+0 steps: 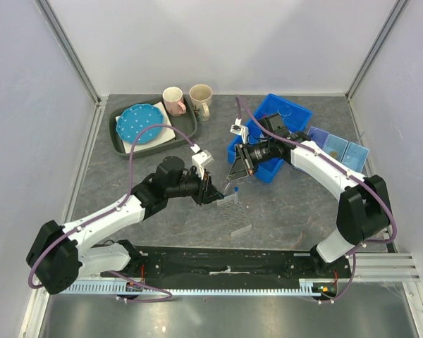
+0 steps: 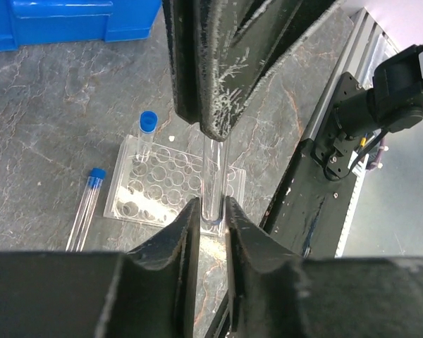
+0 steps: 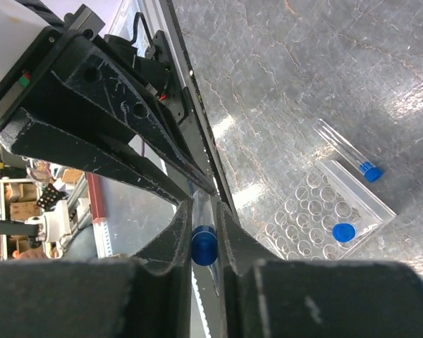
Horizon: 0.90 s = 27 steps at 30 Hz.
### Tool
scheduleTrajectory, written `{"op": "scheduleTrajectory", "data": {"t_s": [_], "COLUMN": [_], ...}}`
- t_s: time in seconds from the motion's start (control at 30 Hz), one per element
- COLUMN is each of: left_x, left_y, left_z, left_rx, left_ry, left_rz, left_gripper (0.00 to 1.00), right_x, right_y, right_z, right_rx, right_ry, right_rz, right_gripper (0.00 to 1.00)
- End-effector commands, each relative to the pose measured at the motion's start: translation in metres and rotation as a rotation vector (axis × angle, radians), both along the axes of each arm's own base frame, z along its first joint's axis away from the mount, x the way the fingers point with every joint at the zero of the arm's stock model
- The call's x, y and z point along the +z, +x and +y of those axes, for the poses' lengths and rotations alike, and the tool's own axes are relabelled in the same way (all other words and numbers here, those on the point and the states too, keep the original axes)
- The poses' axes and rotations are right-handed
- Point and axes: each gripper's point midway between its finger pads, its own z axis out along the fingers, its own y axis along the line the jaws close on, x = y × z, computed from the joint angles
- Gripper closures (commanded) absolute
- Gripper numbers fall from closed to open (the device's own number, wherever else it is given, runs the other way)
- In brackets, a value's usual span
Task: Organize the chemistry lab equipment
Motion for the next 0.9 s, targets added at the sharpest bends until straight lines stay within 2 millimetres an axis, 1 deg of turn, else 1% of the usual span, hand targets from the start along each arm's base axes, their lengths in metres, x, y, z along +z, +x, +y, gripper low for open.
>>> {"op": "scheduleTrajectory", "data": {"t_s": [0.0, 0.03, 0.07, 0.1, 0.13, 0.17, 0.2, 0.23, 0.27, 0.3, 0.33, 0.37, 0.4, 0.43, 0.47, 0.5, 0.53, 0.57, 0.6, 0.63, 0.67, 0.7, 0.87], "left_x": [0.013, 0.012, 0.014, 0.014, 0.015, 0.016, 0.019, 0.018, 0.014, 0.023, 0.025, 0.027, 0.028, 0.027, 0.026, 0.019, 0.015, 0.013, 0.009, 0.007, 0.006, 0.005, 0.003], "left_y": [0.005, 0.008, 0.006, 0.008, 0.013, 0.011, 0.014, 0.02, 0.021, 0.022, 0.027, 0.029, 0.028, 0.035, 0.036, 0.036, 0.039, 0.039, 0.04, 0.039, 0.039, 0.039, 0.04], "left_z": [0.005, 0.008, 0.014, 0.019, 0.025, 0.034, 0.041, 0.051, 0.06, 0.069, 0.079, 0.087, 0.096, 0.108, 0.115, 0.121, 0.129, 0.13, 0.133, 0.132, 0.131, 0.13, 0.129], "left_rx": [0.058, 0.08, 0.096, 0.111, 0.149, 0.17, 0.191, 0.246, 0.266, 0.292, 0.343, 0.367, 0.371, 0.423, 0.43, 0.438, 0.46, 0.464, 0.472, 0.468, 0.464, 0.462, 0.472], "left_ry": [-0.013, -0.002, 0.01, 0.024, 0.041, 0.059, 0.075, 0.105, 0.146, 0.148, 0.18, 0.2, 0.239, 0.284, 0.322, 0.367, 0.406, 0.422, 0.44, 0.443, 0.441, 0.439, 0.428], "left_rz": [-0.018, -0.026, -0.033, -0.051, -0.073, -0.083, -0.111, -0.133, -0.147, -0.183, -0.211, -0.234, -0.263, -0.291, -0.315, -0.311, -0.314, -0.313, -0.306, -0.297, -0.291, -0.289, -0.291], "left_gripper": [0.68, 0.61, 0.58, 0.51, 0.47, 0.43, 0.33, 0.26, 0.2, 0.12, 0.07, 0.04, 0.0, 0.0, 0.0, 0.0, 0.0, 0.0, 0.0, 0.01, 0.01, 0.01, 0.01], "right_x": [0.016, 0.016, 0.017, 0.014, 0.014, 0.015, 0.012, 0.01, 0.01, 0.004, 0.0, -0.002, -0.009, -0.01, -0.017, -0.026, -0.027, -0.031, -0.04, -0.039, -0.043, -0.05, -0.061], "right_y": [0.005, 0.004, 0.003, 0.003, 0.003, 0.003, 0.002, 0.003, 0.003, 0.003, 0.006, 0.008, 0.007, 0.008, 0.01, 0.008, 0.008, 0.007, 0.004, 0.004, 0.003, 0.001, 0.0], "right_z": [0.005, 0.004, 0.003, 0.001, 0.0, -0.001, -0.002, -0.004, -0.007, -0.009, -0.014, -0.016, -0.02, -0.022, -0.025, -0.028, -0.029, -0.03, -0.032, -0.032, -0.032, -0.034, -0.038], "right_rx": [0.019, 0.022, 0.023, 0.027, 0.028, 0.027, 0.036, 0.025, 0.034, 0.036, 0.034, 0.033, 0.031, 0.047, 0.041, 0.05, 0.065, 0.07, 0.079, 0.082, 0.096, 0.101, 0.115], "right_ry": [0.045, 0.045, 0.045, 0.038, 0.037, 0.035, 0.031, 0.018, 0.01, -0.005, -0.038, -0.059, -0.084, -0.096, -0.143, -0.169, -0.176, -0.209, -0.23, -0.238, -0.264, -0.285, -0.335], "right_rz": [-0.086, -0.1, -0.114, -0.137, -0.151, -0.167, -0.188, -0.198, -0.242, -0.258, -0.314, -0.346, -0.364, -0.424, -0.462, -0.479, -0.533, -0.567, -0.574, -0.612, -0.647, -0.655, -0.703], "right_gripper": [0.89, 0.89, 0.91, 0.91, 0.91, 0.91, 0.91, 0.92, 0.92, 0.92, 0.92, 0.92, 0.92, 0.92, 0.92, 0.92, 0.92, 0.92, 0.91, 0.92, 0.91, 0.91, 0.91]}}
